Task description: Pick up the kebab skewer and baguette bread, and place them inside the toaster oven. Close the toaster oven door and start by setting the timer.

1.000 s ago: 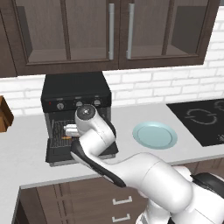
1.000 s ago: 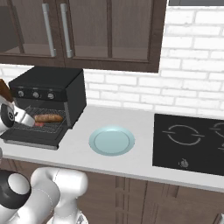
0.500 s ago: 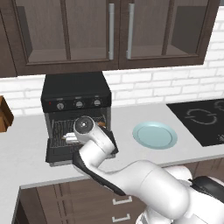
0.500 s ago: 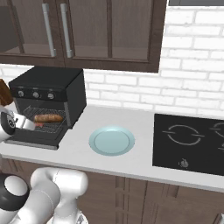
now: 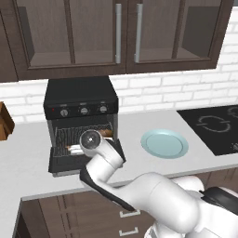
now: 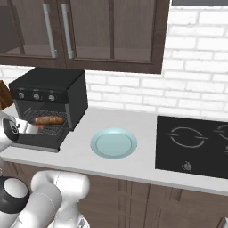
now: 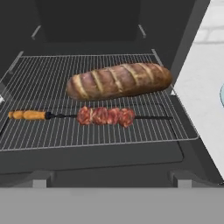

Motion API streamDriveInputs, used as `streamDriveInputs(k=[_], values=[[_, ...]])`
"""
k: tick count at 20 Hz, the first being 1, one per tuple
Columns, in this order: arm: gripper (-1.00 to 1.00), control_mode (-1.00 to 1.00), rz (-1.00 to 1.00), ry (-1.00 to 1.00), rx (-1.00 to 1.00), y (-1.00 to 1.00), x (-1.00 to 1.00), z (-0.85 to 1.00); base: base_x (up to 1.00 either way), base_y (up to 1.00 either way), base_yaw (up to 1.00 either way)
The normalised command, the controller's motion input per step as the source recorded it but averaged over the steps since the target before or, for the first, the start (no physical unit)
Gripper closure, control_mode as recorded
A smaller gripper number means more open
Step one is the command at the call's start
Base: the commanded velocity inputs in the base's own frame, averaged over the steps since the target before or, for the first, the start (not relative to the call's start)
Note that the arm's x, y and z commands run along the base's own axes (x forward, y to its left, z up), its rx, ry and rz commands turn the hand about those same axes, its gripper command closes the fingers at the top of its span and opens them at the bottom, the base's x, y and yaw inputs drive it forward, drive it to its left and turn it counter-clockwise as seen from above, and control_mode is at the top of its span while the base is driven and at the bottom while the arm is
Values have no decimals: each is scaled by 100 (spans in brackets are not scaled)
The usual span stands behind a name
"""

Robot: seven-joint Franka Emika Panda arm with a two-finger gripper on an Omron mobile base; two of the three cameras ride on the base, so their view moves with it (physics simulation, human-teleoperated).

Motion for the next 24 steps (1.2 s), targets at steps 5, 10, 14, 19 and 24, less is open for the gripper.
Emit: streamDriveInputs(k=[5,10,14,19,24], values=[[-100,-100,10,-13,0,8,15,-1,0,0,0],[-100,-100,10,-10,0,12,8,-22,0,0,0],[-100,-100,10,-4,7,0,0,-41,0,0,0],[-100,-100,4,-5,9,0,26,-14,0,0,0],[-100,-100,0,-4,7,0,19,-12,0,0,0]])
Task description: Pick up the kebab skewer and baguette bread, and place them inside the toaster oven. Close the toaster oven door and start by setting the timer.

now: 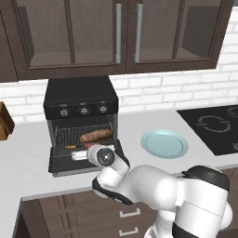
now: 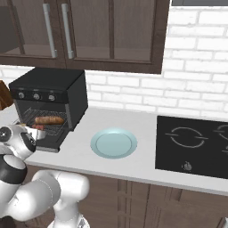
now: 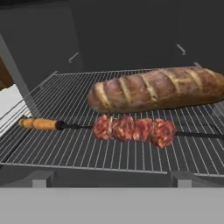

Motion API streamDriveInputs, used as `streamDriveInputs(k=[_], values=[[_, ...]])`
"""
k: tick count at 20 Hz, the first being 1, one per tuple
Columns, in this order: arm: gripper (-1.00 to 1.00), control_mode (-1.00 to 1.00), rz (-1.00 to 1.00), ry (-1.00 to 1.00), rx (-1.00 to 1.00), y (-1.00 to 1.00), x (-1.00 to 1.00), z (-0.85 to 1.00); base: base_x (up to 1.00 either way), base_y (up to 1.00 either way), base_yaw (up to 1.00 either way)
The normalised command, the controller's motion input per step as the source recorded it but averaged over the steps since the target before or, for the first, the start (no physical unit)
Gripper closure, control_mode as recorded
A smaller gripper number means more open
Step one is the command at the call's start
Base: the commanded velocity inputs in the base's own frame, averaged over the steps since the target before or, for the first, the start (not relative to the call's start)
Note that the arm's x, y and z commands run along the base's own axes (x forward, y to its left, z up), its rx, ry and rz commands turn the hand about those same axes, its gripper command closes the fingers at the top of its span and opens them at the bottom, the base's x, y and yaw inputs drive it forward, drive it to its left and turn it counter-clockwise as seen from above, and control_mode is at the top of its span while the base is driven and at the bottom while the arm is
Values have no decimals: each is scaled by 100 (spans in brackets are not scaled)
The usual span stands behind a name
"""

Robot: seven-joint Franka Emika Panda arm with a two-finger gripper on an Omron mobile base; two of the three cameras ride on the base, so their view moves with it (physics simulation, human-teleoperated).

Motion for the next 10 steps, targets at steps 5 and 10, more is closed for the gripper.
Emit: streamDriveInputs(k=[5,10], values=[[-100,-100,0,-3,1,0,1,-21,0,0,0],[-100,-100,0,-2,0,0,6,-9,0,0,0]])
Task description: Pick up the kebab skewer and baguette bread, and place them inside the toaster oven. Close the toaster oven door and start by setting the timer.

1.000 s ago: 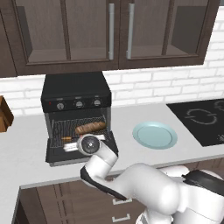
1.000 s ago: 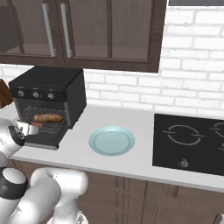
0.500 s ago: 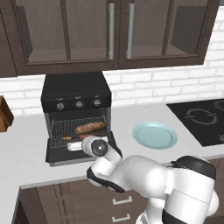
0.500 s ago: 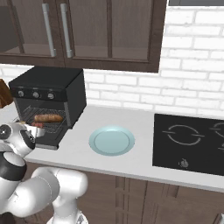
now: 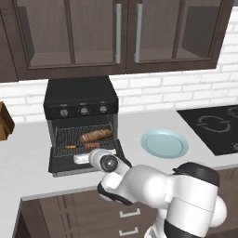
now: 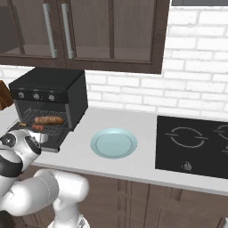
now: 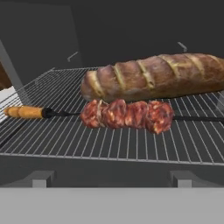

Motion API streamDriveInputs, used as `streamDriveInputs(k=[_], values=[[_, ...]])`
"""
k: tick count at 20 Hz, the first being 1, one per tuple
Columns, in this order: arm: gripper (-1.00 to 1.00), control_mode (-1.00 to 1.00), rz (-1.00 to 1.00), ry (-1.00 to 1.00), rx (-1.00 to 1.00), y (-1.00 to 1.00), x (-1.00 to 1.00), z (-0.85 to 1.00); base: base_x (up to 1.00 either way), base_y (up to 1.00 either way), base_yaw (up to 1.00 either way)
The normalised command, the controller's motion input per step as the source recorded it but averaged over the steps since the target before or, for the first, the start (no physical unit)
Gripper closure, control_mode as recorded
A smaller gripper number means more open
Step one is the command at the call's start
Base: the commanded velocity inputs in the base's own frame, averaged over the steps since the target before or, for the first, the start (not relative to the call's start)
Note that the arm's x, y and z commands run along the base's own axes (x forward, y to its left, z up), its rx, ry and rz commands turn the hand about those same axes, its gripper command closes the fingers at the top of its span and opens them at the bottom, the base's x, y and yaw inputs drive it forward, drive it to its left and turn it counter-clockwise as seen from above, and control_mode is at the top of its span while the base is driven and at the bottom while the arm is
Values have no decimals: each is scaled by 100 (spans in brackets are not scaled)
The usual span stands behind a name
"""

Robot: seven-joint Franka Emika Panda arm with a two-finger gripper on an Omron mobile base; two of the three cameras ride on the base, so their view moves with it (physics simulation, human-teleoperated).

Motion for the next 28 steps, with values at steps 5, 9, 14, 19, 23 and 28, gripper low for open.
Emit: streamDriveInputs(k=[5,9,14,19,23,28], values=[[-100,-100,0,-3,0,0,7,3,0,0,0],[-100,-100,0,-3,0,0,6,3,0,0,0],[-100,-100,0,0,0,0,19,0,0,0,0],[-100,-100,0,0,0,0,25,4,0,0,0],[-100,-100,-1,0,0,4,32,10,0,0,0],[-100,-100,0,0,0,6,26,10,0,0,0]])
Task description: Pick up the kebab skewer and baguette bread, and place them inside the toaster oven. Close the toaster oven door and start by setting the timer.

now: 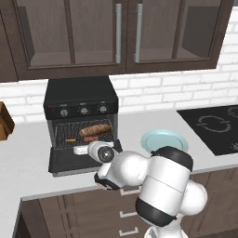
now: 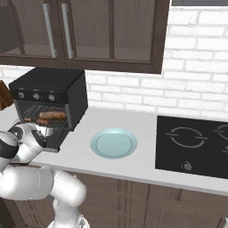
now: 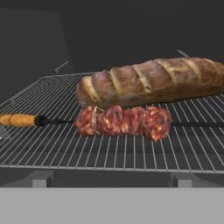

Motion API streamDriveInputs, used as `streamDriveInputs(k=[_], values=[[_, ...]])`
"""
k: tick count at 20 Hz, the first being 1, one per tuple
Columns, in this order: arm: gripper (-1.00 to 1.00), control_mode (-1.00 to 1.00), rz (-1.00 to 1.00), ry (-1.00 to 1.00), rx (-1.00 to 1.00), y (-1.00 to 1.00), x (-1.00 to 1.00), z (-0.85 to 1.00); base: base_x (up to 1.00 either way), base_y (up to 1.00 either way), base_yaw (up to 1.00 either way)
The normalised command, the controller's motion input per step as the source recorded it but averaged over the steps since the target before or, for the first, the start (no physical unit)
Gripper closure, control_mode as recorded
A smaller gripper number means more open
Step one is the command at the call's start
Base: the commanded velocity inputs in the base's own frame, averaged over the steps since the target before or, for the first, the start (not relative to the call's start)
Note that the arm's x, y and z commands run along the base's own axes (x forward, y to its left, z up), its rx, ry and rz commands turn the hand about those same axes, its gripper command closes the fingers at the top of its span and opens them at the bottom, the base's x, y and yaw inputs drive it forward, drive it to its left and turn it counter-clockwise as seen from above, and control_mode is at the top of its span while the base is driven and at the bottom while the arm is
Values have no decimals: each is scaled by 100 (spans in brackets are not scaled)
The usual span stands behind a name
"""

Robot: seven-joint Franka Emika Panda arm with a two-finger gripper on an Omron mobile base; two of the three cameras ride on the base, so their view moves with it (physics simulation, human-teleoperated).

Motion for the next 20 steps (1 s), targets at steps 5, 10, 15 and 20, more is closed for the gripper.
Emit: streamDriveInputs(k=[5,10,15,20], values=[[-100,-100,0,0,0,10,34,11,0,0,0],[-100,-100,0,0,0,12,32,13,0,0,0],[-100,-100,0,-1,0,13,34,5,0,0,0],[-100,-100,0,-1,0,12,27,10,0,0,0]])
